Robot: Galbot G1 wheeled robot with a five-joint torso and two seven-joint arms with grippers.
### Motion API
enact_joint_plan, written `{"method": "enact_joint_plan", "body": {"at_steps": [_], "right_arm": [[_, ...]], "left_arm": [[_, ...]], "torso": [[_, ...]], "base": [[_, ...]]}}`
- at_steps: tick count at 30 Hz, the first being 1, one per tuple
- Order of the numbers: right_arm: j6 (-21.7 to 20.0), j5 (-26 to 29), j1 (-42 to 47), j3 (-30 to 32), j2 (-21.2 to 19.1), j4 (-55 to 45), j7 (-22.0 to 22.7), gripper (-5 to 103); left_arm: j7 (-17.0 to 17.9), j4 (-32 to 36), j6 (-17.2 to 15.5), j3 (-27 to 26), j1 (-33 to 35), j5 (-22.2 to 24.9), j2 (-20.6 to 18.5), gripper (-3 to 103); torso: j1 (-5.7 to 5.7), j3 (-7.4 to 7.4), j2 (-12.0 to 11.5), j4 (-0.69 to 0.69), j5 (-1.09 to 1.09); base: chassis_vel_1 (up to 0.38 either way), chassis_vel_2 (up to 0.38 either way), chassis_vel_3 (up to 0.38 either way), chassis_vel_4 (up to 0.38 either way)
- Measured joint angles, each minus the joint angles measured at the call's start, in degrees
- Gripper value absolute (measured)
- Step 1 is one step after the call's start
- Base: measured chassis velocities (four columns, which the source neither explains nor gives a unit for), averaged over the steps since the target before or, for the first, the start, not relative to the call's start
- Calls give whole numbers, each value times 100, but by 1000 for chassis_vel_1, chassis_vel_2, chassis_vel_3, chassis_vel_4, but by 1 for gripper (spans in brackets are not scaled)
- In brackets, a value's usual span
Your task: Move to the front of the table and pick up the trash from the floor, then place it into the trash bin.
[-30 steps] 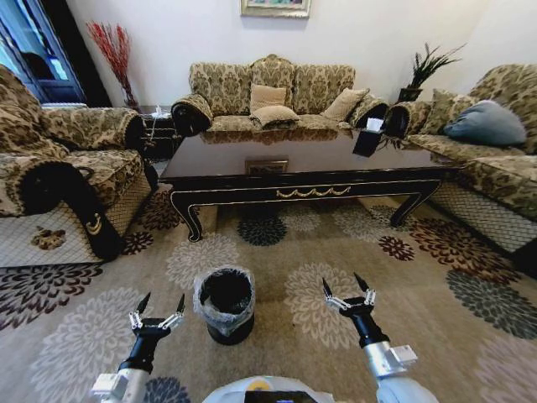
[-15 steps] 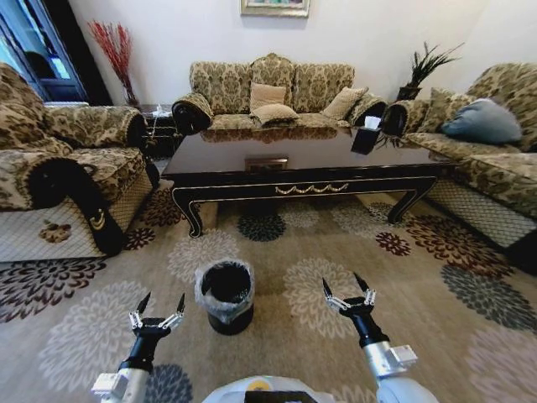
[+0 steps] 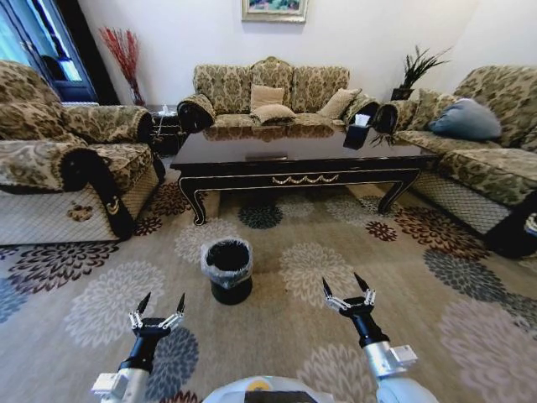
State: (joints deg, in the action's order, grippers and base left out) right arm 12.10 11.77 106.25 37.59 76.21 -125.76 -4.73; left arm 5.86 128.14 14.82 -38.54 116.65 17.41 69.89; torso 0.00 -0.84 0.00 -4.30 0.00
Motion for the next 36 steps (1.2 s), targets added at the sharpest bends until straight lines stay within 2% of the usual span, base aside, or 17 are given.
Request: {"method": "enact_joint_plan", "body": {"at_steps": [22,36], "right_arm": [[0,0,0,0,0,0,1,100],[0,0,0,0,0,0,1,100]], "left_arm": [[0,0,-1,0,-1,1,0,100],[0,0,-1,1,0,0,0,100]], "torso": [[0,0,0,0,0],[-1,2,1,0,1]], "base": [[229,-226,-222,223],[304,-310,-310,306]]}}
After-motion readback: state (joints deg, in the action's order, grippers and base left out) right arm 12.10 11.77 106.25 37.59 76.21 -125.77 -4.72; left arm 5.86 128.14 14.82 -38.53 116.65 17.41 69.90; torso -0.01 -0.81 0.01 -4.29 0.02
